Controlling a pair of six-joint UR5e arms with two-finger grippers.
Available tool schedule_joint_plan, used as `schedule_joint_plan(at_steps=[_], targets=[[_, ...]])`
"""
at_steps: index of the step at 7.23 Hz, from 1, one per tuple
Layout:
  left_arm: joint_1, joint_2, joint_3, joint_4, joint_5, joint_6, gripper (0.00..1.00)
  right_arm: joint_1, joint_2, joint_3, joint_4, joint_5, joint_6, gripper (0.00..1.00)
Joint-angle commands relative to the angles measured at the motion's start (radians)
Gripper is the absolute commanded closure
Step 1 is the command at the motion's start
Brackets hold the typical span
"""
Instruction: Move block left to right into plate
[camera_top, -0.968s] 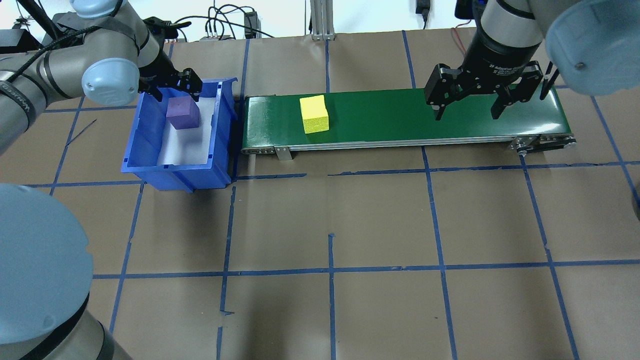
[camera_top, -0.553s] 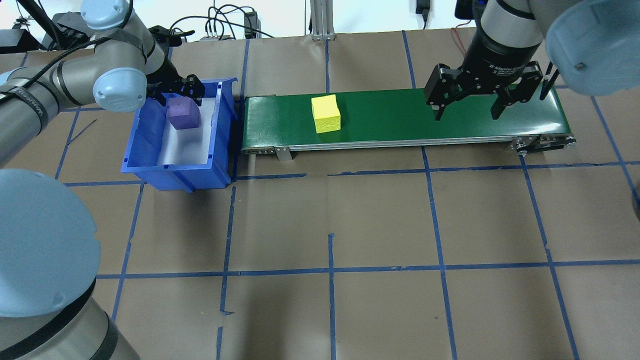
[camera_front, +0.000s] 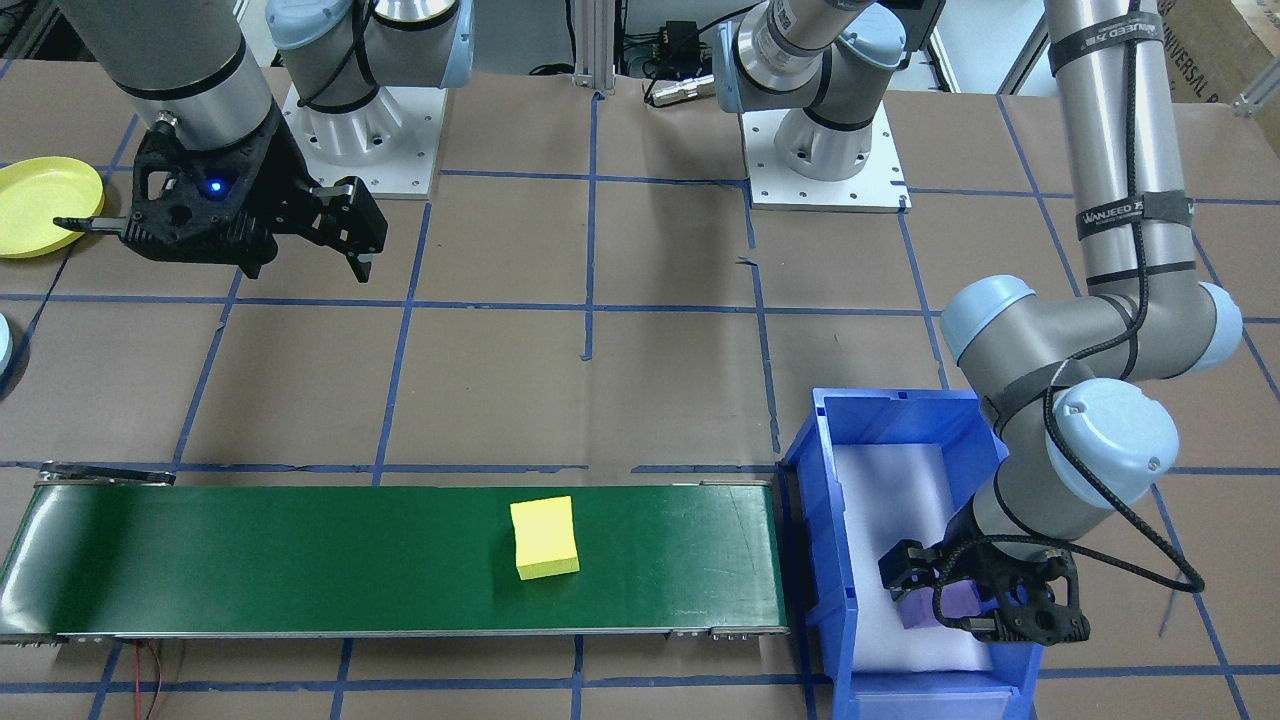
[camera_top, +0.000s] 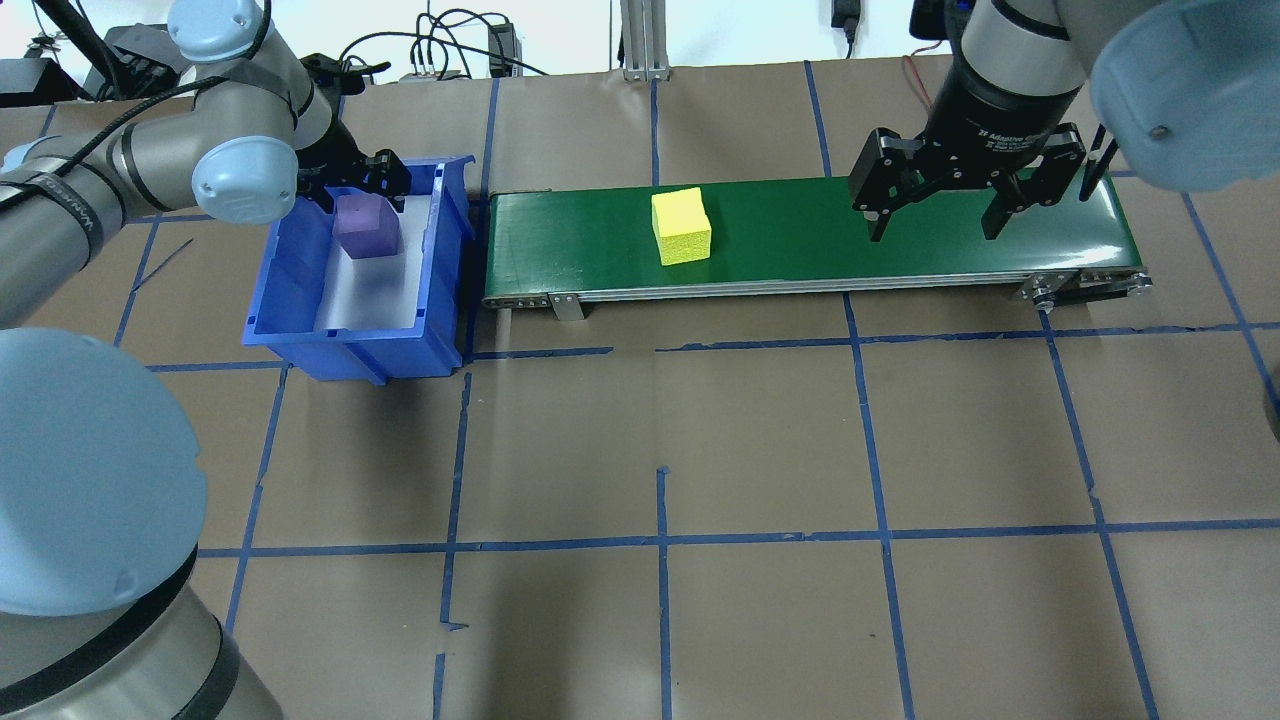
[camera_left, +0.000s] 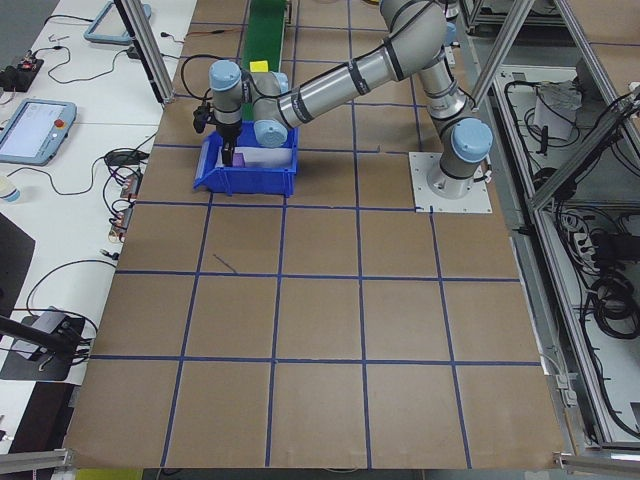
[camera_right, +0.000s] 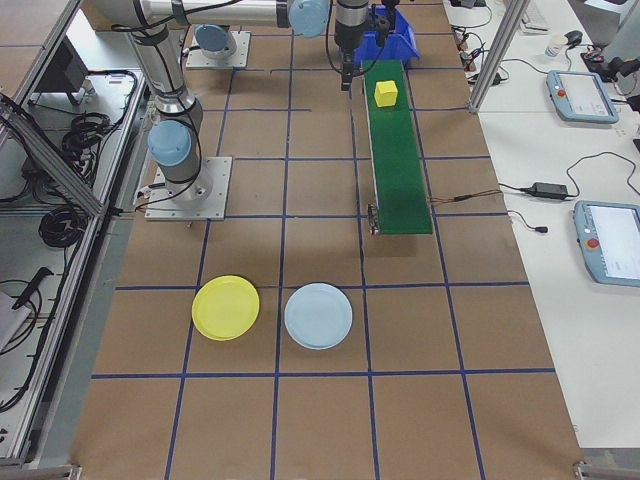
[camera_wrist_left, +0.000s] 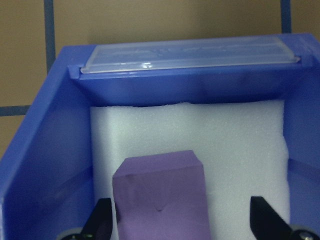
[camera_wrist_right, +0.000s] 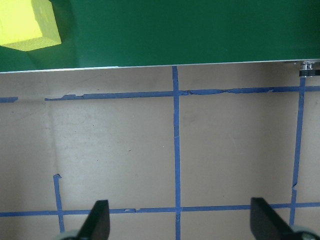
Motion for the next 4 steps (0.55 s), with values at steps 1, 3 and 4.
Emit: schedule_joint_plan(at_steps=[1, 3, 4], targets=[[0.000, -0.019, -0.002, 0.014, -0.001, -0.048, 0.04, 0.000, 0.000, 0.000, 0.001, 0.000, 0.000, 0.00], [0.000, -0.028, -0.013, 0.065, -0.004, -0.059, 0.22, 0.000, 0.000, 0.000, 0.001, 0.000, 0.000, 0.00], [0.000, -0.028, -0.007, 0.065, -0.001, -0.058, 0.48, 0.000, -0.002, 0.000, 0.001, 0.000, 0.000, 0.00]])
